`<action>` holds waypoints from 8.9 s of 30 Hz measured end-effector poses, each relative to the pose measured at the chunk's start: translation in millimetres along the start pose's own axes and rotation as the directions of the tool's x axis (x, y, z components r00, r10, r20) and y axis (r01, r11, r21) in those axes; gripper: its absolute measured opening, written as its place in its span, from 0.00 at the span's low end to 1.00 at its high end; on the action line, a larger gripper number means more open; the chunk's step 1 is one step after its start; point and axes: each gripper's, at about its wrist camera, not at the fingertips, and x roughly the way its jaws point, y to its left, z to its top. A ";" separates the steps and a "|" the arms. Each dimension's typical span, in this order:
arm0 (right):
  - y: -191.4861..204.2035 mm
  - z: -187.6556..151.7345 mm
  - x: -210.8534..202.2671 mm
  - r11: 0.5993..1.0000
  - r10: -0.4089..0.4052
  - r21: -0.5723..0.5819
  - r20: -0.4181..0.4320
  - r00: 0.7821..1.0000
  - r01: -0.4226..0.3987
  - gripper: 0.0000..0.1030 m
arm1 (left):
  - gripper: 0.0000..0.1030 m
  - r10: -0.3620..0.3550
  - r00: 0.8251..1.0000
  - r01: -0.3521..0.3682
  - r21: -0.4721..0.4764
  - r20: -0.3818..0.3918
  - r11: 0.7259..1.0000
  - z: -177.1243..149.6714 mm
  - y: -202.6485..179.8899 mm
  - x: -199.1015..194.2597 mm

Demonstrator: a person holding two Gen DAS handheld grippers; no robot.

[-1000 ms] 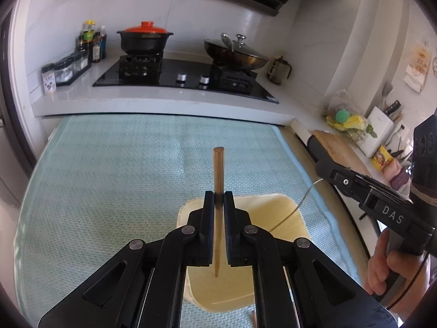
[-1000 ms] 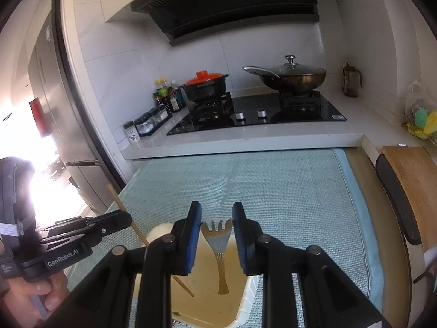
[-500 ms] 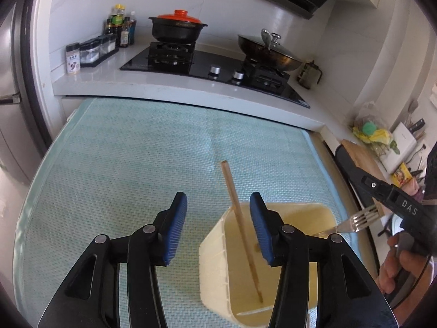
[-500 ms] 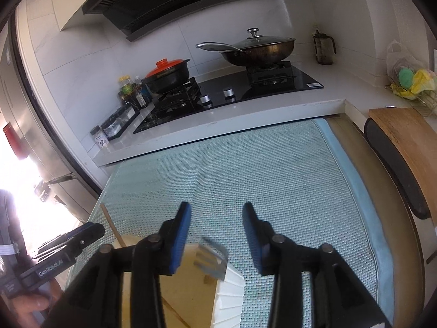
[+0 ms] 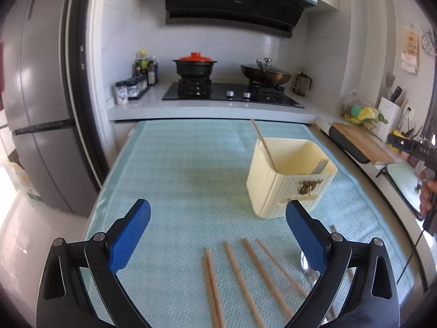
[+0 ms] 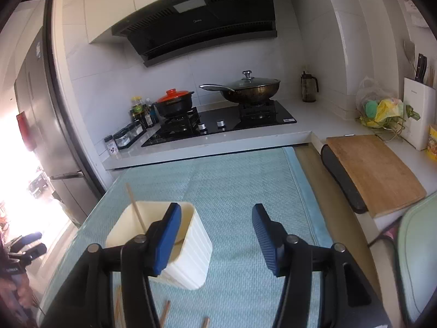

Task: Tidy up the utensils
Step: 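Move both tools back over the remaining wooden chopsticks, then close the left tool on a chopstick while the right tool grasps another chopstick, then lift and carry both held chopsticks upright over the cream holder, then open the left tool into the holder while the right tool releases its chopstick, then withdraw both tools back over the remaining chopsticks and spoon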

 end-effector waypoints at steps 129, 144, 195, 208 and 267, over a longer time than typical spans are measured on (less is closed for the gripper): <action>94.8 -93.0 -148.9 0.979 0.161 -0.144 0.127 0.979 -0.142 0.06 | 0.03 -0.295 0.952 0.302 -0.101 0.083 0.948 -3.4 -10.7 -76.6; 90.6 -25.4 -142.8 0.976 0.149 -0.191 0.235 0.961 -0.105 0.06 | 0.03 -0.335 0.929 0.344 -0.035 0.156 0.938 71.1 -27.7 -65.8; 56.1 42.7 93.0 0.992 0.081 -0.087 -0.106 0.991 -0.091 0.50 | 0.96 -0.116 0.992 0.114 -0.045 -0.045 0.993 86.9 -30.5 86.2; 47.4 -94.2 -89.0 0.969 -0.060 -0.243 -0.024 0.998 0.053 0.65 | 1.00 0.279 0.952 -0.273 0.065 -0.121 0.960 -76.2 -34.1 -19.8; 69.4 -243.3 -70.1 0.995 -0.056 -0.091 -0.254 0.965 0.033 0.66 | 0.99 0.150 0.943 -0.175 -0.059 -0.298 0.983 -175.1 -4.3 -10.2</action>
